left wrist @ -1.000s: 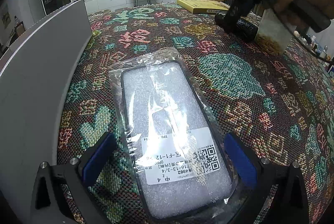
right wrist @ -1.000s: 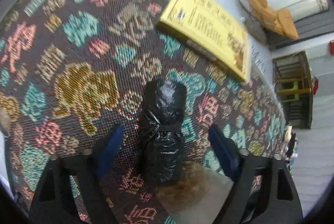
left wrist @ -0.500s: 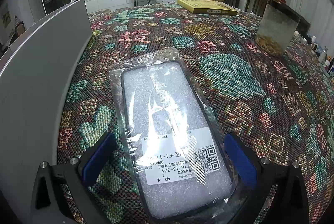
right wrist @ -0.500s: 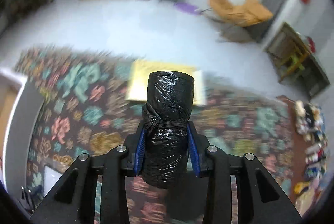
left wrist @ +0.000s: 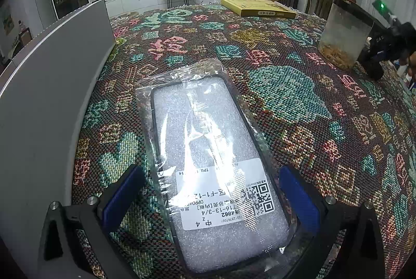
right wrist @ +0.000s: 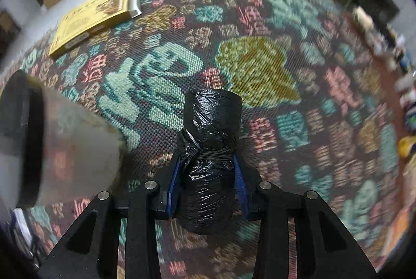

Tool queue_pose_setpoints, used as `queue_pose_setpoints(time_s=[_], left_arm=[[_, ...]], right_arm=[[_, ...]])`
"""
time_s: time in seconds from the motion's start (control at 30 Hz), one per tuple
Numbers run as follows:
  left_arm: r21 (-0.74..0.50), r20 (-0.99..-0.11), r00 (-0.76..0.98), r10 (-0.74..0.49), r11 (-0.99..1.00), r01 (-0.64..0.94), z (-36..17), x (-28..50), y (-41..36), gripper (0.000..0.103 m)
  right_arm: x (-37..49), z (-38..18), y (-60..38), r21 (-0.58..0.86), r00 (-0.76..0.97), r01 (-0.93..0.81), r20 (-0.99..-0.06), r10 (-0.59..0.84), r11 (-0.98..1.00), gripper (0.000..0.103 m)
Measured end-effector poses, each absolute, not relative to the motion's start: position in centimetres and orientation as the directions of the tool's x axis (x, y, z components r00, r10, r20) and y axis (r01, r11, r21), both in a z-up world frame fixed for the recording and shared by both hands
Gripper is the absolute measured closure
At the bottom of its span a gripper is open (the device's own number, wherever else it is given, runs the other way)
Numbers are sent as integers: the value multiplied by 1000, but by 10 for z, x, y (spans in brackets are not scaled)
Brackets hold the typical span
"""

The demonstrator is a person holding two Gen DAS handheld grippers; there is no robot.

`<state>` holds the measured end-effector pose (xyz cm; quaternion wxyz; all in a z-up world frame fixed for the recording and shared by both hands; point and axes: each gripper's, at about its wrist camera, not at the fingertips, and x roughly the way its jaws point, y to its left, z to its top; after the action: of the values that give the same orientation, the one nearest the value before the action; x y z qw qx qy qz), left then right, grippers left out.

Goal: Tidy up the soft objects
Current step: 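Grasp the clear packet with the left tool while right tool holds the black roll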

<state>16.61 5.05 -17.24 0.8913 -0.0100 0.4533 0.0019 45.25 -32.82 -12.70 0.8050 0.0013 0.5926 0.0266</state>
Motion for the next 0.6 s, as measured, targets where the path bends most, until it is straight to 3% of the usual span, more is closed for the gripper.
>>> queue_pose_setpoints(time_s=[0.03, 0.1, 0.13, 0.17, 0.3, 0.37, 0.6], left_arm=[[-16, -808, 589, -6, 1000, -13, -172, 166, 51, 0], [-17, -809, 588, -7, 1000, -12, -172, 166, 50, 0], [-18, -809, 587, -8, 1000, -12, -172, 166, 50, 0], [-18, -811, 586, -8, 1000, -12, -172, 166, 50, 0], [-28, -821, 569, -37, 999, 25, -171, 164, 49, 0], [-35, -801, 597, -43, 999, 24, -166, 159, 49, 20], [-227, -745, 642, -181, 974, 12, -129, 133, 57, 25]], right_arm=[[452, -130, -330, 71, 291, -34, -954, 78, 997, 47], [449, -134, -332, 90, 285, -24, -954, 93, 996, 43], [445, -137, -333, 86, 270, -26, -959, 90, 996, 45], [442, -139, -339, 69, 261, -31, -962, 75, 997, 66], [421, -122, -343, 34, 339, -8, -940, 35, 999, 65], [403, -103, -346, 42, 395, 3, -918, 37, 999, 65], [319, -23, -303, 30, 528, -154, -842, 108, 988, 65]])
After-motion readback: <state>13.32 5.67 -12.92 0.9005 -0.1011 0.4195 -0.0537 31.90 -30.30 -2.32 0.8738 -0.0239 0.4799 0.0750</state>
